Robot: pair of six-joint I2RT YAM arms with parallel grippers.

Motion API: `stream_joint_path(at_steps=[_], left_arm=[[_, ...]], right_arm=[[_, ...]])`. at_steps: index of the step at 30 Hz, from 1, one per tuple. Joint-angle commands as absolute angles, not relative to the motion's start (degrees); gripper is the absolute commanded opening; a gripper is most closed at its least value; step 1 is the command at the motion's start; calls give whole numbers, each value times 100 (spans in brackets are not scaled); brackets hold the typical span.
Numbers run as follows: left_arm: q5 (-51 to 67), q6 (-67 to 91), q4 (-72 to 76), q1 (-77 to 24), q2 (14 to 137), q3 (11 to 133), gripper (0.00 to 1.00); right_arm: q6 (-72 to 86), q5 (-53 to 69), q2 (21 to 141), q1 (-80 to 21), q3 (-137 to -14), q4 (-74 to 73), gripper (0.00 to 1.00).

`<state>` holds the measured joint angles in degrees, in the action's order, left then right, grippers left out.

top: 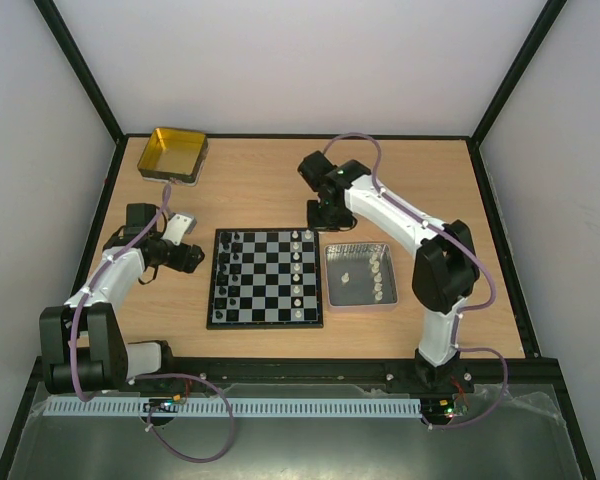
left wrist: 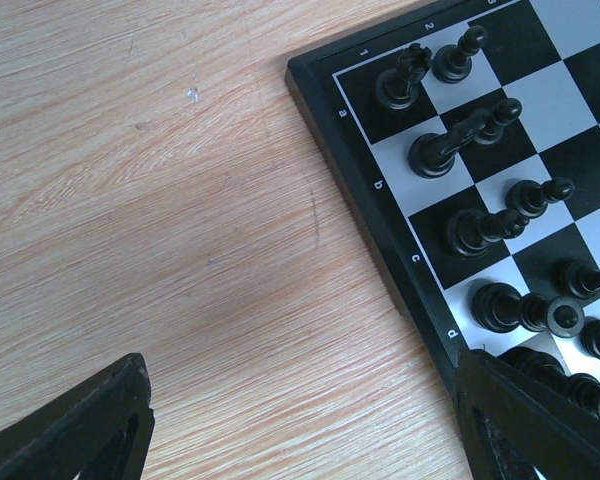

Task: Set up the chess pieces on the board
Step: Place the chess piece on the chessboard.

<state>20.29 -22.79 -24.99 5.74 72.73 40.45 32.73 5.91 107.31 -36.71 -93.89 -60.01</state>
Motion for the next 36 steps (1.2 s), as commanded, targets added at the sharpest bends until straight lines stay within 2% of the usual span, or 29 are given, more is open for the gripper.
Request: stream_joint_path(at_steps=[1, 11, 36], left_arm=[[2144, -2278, -2522, 554, 7236, 4078, 82], [2135, -2276, -2533, 554, 7225, 4087, 82], [2131, -2277, -2541, 554, 7217, 4080, 82]], right_arm=[[3367, 583, 11189, -3841, -9888, -6359, 2], [3340, 695, 11792, -3946, -10223, -6320, 2], [3305, 725, 12377, -3940, -10533, -6146, 3]])
